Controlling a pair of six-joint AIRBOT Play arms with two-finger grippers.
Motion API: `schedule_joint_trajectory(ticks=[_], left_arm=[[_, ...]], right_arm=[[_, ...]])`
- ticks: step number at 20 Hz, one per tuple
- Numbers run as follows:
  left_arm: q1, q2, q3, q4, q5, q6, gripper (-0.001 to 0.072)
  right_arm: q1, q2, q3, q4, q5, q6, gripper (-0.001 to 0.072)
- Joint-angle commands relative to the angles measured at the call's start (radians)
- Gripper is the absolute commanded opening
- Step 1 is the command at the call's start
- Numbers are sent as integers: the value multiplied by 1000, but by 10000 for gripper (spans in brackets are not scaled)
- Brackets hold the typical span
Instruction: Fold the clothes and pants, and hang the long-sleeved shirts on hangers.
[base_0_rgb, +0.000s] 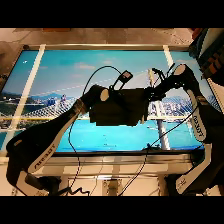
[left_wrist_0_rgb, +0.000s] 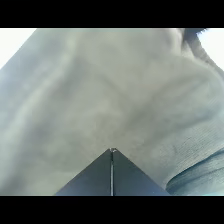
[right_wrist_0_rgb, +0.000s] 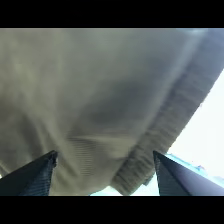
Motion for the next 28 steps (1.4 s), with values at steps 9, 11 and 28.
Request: schedule_joint_trajectory(ticks=[9,11,28], left_arm=[[114,113,1,0,-228,0,10],[121,113,1,-1,-241,0,11],[121,114,1,0,-318,0,10]], right_arm=[[62,-8,6,-374,-63,193,585],[21,-22,6,-302,-88,198,535],[-289,99,-68,-91,99,-16,32]])
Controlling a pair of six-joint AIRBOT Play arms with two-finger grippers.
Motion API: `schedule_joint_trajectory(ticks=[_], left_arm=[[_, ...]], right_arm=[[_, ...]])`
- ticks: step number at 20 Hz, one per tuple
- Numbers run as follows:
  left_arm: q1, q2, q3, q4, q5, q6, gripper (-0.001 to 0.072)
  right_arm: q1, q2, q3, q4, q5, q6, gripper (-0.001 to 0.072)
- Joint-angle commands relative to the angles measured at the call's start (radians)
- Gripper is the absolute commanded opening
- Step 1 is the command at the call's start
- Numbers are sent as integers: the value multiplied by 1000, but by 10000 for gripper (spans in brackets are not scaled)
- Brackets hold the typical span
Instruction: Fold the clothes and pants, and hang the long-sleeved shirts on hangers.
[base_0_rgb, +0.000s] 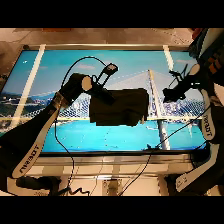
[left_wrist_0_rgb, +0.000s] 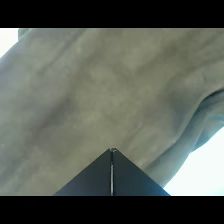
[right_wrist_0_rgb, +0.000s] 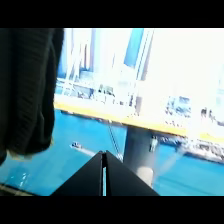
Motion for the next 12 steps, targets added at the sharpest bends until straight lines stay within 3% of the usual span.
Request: schedule_joint_trajectory(ticks=[1,5,6,8,12], left_arm=[[1,1,1,0,-18,0,10],[1,1,1,0,-17,0,11],[1,0,1,0,-16,0,11],[1,0,1,0,-17,0,11],[0,0,1,-1,-18,0,11]], right_arm=[[-125,96,-119,158,-1,-77,32],[-220,246,-500,529,-200,-288,34],[-218,268,-602,616,-278,-307,66],[-190,274,-771,723,-466,-305,685],[-71,271,-935,752,-788,-175,698]])
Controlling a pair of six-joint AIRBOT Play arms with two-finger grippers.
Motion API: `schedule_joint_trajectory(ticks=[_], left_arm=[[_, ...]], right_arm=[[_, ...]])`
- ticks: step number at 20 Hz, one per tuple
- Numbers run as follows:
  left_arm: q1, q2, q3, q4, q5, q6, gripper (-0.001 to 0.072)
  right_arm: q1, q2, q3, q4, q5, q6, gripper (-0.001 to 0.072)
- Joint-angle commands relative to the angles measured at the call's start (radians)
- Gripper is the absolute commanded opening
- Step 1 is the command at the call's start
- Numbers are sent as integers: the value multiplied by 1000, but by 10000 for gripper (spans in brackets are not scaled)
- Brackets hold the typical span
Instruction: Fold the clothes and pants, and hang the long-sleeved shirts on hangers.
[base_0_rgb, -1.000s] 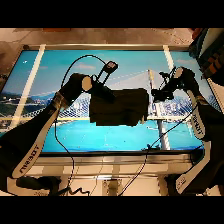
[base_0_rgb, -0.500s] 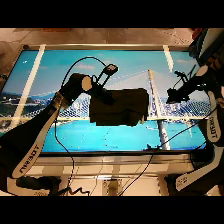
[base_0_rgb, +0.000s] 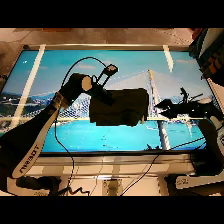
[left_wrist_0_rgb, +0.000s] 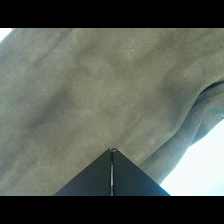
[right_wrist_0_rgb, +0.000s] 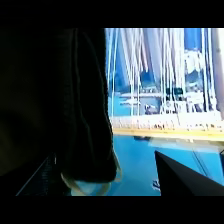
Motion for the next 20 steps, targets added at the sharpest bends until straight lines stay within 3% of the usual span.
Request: schedule_joint_trajectory(ticks=[1,4,7,13,16,17,18,20], left_arm=[[0,0,1,0,0,0,11],[0,0,1,0,-1,0,11],[0,0,1,0,-1,0,10],[0,0,1,-1,-1,0,11],[0,0,1,-1,-1,0,11],[0,0,1,-1,-1,0,11],[0,0,1,-1,-1,0,11],[0,0,1,-2,-1,0,10]], right_arm=[[86,1,-128,104,-274,83,682],[124,-61,-94,283,-275,84,683],[121,-129,-22,371,-160,15,683],[119,-146,105,368,31,-168,681],[119,-146,124,360,84,-195,605],[122,-146,124,335,75,-196,615],[126,-146,124,290,50,-193,698],[145,-146,124,185,-8,-137,710]])
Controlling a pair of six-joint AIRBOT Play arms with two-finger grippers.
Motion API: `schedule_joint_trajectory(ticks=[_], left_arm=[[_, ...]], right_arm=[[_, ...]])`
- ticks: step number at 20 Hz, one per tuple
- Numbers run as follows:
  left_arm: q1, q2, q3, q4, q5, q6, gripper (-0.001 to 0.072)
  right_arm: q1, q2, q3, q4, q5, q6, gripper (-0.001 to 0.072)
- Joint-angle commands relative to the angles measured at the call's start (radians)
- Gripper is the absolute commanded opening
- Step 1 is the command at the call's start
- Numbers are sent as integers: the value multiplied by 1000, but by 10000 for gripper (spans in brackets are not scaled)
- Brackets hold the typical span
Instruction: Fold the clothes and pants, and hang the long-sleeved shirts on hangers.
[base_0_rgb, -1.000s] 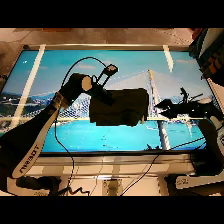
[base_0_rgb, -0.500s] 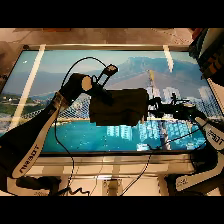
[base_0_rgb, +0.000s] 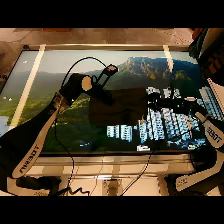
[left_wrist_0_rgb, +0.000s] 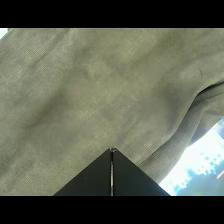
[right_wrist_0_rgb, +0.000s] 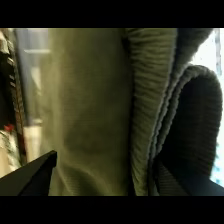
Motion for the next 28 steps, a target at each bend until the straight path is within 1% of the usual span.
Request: schedule_joint_trajectory(ticks=[1,3,5,7,10,12,14,15,16,18,19,20,21,22,23,25,26,28], left_arm=[[-1,0,1,0,0,0,11],[-1,0,1,0,0,0,11],[-1,0,1,-1,0,0,11],[-1,0,1,0,0,0,11],[0,0,1,0,0,0,11],[-1,0,1,0,0,0,11],[0,0,1,0,0,0,11],[0,0,1,0,0,0,11],[0,0,1,0,0,0,10],[0,0,1,1,0,0,11],[0,0,1,1,0,0,11],[1,0,1,2,0,1,10],[3,0,1,11,0,1,10],[3,0,1,56,0,0,10],[3,0,1,126,-3,0,10],[3,4,1,264,-21,0,10],[3,7,1,314,-37,0,10],[13,14,1,338,-68,0,11]], right_arm=[[29,-1,8,-155,-61,62,710],[59,-1,8,-248,-110,115,707],[73,-1,29,-292,-148,173,699],[80,-1,69,-344,-169,280,698],[92,-6,95,-366,-146,363,697],[108,-39,95,-362,-80,383,695],[140,-93,95,-306,0,382,695],[163,-120,95,-243,22,364,695],[187,-139,95,-175,22,331,694],[244,-155,95,-24,-28,240,682],[269,-154,98,22,-60,214,661],[294,-155,113,34,-87,212,592],[317,-155,132,27,-97,212,588],[333,-154,157,16,-84,210,604],[341,-154,190,-14,-67,210,705],[335,-152,266,-142,-53,224,709],[324,-151,306,-240,-47,267,709],[301,-148,366,-431,-43,415,710]])
